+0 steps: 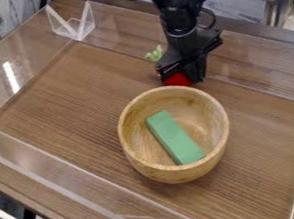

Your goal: Move the red fruit to the right

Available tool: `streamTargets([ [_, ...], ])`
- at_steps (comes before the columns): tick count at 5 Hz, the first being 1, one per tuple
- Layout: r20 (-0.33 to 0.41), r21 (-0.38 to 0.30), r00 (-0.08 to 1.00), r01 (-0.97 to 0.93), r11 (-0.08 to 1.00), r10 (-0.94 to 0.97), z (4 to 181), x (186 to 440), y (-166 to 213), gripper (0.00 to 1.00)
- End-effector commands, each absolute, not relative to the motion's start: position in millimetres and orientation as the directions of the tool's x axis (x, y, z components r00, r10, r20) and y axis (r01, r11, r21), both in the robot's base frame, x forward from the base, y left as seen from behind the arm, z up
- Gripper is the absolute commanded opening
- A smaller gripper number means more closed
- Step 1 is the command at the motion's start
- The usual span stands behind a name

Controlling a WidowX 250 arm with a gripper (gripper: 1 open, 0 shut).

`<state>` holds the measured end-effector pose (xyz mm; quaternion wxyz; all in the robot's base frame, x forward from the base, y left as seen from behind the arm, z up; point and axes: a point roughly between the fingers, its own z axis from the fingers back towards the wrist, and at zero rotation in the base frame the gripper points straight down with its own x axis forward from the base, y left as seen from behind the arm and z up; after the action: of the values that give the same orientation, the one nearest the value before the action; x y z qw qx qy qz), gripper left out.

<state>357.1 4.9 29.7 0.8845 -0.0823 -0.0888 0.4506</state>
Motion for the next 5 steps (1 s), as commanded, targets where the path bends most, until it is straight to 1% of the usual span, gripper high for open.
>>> streamTargets([
  [1,0.135,-0.294,0.646,-0.698,0.653,0.752,71.6,360.2,-7.9,0.00],
  [2,0.146,-0.312,0.704,-0.634,0.708,0.695,88.3,353.6,-27.5,0.00],
  [3,0.155,-0.321,0.770,-0.553,0.769,0.619,95.5,340.7,-63.6,0.00],
  [4,0.156,-0.330,0.813,-0.493,0.805,0.562,96.4,326.5,-110.4,0.00],
  [5,0.157,-0.329,0.838,-0.455,0.827,0.523,92.3,310.5,-148.9,0.00],
])
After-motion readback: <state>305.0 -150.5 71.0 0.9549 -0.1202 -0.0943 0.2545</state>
